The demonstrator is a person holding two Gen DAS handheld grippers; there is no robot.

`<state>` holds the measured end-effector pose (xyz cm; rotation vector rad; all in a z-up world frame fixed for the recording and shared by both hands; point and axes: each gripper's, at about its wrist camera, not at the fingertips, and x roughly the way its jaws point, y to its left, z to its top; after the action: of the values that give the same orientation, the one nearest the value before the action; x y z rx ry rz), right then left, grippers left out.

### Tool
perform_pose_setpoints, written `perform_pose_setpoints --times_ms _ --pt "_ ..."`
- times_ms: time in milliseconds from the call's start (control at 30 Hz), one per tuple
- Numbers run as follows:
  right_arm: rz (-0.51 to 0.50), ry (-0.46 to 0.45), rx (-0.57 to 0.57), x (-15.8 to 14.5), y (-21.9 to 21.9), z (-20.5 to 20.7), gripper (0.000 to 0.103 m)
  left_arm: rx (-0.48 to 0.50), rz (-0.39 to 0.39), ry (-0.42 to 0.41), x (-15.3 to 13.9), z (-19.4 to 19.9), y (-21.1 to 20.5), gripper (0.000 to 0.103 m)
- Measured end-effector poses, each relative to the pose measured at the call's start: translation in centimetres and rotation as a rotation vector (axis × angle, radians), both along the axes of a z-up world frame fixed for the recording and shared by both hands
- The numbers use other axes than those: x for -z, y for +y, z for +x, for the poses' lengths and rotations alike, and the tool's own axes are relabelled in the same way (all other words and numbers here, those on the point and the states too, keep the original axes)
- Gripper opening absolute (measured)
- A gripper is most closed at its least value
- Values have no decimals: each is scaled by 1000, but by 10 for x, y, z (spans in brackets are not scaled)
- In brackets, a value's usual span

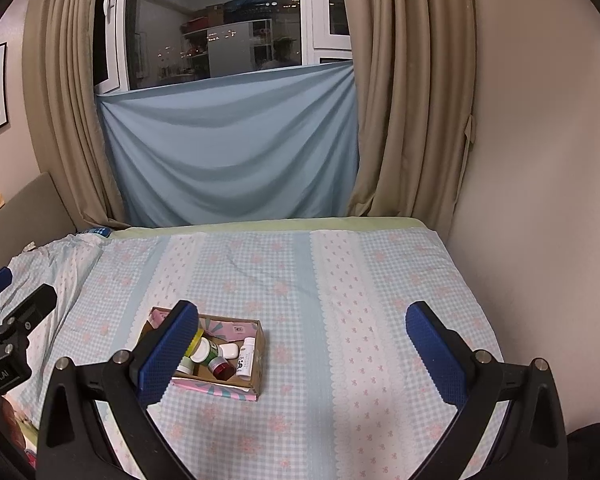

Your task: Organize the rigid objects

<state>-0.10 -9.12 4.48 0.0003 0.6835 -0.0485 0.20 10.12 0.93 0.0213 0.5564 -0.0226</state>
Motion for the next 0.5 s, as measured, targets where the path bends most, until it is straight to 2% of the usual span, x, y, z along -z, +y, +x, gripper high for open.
perform_pose_setpoints --times_ms 500 --pt "-6 -8 11 1 -1 2 103 0 9 -11 -1 5 0 103"
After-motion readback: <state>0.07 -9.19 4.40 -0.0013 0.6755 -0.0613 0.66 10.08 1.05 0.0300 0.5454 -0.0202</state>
